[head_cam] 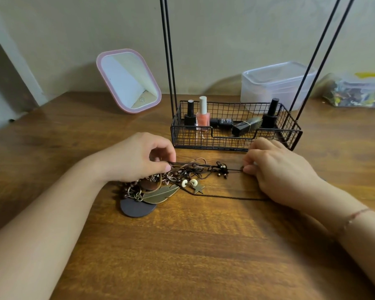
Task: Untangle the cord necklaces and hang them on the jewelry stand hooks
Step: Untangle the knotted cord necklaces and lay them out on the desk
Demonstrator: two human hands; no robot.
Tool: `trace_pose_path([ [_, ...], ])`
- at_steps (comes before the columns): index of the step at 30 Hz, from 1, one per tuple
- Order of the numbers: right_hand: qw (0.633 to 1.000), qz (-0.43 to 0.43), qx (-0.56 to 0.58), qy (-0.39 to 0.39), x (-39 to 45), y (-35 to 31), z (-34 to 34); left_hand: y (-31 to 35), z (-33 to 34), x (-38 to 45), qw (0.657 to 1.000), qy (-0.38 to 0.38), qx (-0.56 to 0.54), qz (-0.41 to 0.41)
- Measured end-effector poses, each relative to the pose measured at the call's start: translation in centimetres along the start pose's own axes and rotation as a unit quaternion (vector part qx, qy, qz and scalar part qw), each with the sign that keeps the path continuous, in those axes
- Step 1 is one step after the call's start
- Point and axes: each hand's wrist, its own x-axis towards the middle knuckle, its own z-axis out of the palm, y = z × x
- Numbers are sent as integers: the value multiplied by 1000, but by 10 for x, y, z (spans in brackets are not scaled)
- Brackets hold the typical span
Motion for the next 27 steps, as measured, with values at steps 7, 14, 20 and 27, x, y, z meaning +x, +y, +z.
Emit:
trace_pose_path([
  [7,999,28,19,29,-6,6,-12,1,-2,-1,1000,-8,-1,-4],
  [14,988,117,85,49,-13,33,-26,-15,-11,1,996,14,26,-85],
  [20,990,126,55,-18,-17,31,-32,-10,-11,-2,992,14,74,-100],
  [27,995,38,92,16,-16,15,-31,46,27,1,988,136,31,66],
])
